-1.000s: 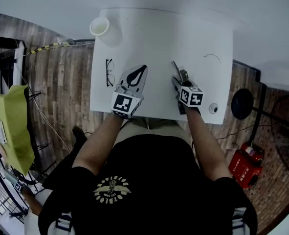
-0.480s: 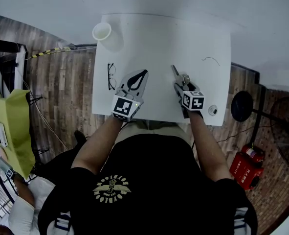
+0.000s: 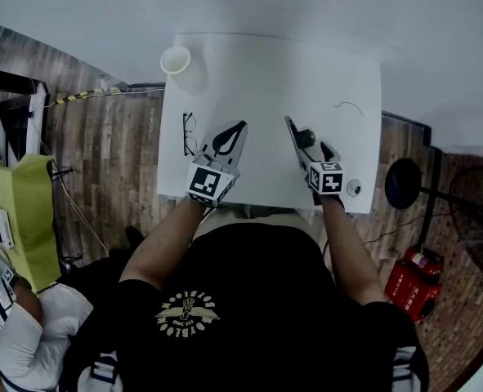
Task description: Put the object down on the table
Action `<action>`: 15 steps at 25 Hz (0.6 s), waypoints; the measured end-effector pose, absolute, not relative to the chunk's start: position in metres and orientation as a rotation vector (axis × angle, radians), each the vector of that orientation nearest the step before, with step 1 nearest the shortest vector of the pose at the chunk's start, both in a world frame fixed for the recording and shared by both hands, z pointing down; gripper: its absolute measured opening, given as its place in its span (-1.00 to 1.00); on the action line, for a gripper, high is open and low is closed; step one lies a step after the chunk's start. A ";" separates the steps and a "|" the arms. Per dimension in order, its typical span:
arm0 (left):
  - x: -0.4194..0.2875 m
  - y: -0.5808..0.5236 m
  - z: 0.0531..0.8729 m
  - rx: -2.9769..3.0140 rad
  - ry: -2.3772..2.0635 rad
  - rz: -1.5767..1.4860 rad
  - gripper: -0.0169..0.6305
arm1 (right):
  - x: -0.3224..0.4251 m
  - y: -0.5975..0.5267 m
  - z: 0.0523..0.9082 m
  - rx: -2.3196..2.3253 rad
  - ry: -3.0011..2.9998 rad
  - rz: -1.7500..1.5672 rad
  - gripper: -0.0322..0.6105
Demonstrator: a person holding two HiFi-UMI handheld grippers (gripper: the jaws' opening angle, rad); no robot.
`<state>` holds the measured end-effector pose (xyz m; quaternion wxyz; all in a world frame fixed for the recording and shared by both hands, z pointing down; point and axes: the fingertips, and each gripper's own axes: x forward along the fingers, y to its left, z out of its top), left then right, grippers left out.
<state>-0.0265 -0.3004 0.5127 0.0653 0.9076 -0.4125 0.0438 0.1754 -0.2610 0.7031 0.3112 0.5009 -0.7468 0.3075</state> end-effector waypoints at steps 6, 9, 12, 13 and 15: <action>-0.035 -0.298 0.488 2.694 -1.277 0.085 -0.93 | 0.153 -0.269 0.634 1.357 -2.173 0.685 0.02; -0.040 -0.299 0.466 2.692 -1.308 0.051 -0.93 | 0.143 -0.273 0.594 1.397 -2.280 0.624 0.00; -0.043 -0.300 0.444 2.696 -1.325 0.020 -0.93 | 0.134 -0.275 0.555 1.426 -2.365 0.552 -0.51; -0.044 -0.300 0.438 2.697 -1.329 0.011 -0.93 | 0.131 -0.274 0.543 1.433 -2.390 0.526 -0.57; -0.045 -0.301 0.425 2.702 -1.344 -0.002 -0.93 | 0.127 -0.275 0.521 1.457 -2.436 0.480 -0.73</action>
